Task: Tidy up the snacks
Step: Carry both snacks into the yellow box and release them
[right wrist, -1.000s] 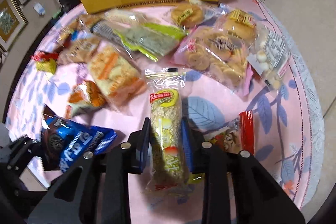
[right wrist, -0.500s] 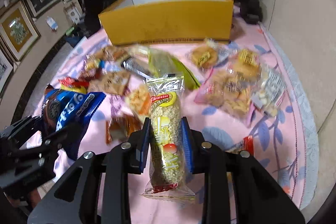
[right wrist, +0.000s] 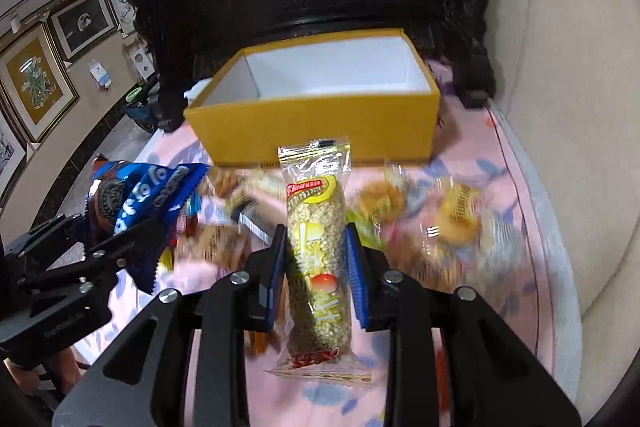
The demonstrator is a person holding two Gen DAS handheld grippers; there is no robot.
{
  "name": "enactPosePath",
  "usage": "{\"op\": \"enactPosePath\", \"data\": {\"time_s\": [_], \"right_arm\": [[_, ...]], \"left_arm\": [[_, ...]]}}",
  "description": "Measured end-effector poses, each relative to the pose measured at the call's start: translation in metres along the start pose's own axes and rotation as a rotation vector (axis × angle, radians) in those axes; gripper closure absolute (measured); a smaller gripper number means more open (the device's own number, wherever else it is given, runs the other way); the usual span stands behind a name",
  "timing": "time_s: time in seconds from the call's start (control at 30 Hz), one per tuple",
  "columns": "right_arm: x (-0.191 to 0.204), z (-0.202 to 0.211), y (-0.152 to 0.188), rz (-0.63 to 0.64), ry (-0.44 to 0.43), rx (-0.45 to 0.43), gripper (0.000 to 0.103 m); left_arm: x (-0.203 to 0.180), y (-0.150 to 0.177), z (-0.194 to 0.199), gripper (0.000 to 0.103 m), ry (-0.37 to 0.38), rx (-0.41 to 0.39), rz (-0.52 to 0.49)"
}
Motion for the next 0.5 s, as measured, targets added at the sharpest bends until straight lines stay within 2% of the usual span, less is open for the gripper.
{"op": "enactPosePath", "data": {"time_s": [0.13, 0.23, 0.5], "right_arm": [[0.016, -0.017, -0.052, 0.006, 0.005, -0.026, 0.074], [0.024, -0.036, -0.082, 0.002, 0.005, -0.018, 0.074], [0.02, -0.076, -0.127, -0.015, 0.026, -0.019, 0.074]], "left_arm": [[0.015, -0.054, -0.023, 0.05, -0.038, -0.009, 0.004], [0.026, -0.086, -0.046, 0.05, -0.028, 0.004, 0.027], [0.054, -0.119, -0.089, 0.05, -0.036, 0.024, 0.05]]}}
Point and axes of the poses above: each gripper's, at about its wrist camera, not at the fingertips, and z roughly against the way its jaws point, x to its left, y to its underside, the point moved 9 cm from there along -z, roughly the way its jaws point, and after that the axes turned 11 degrees about -z, right-handed, at the moved point
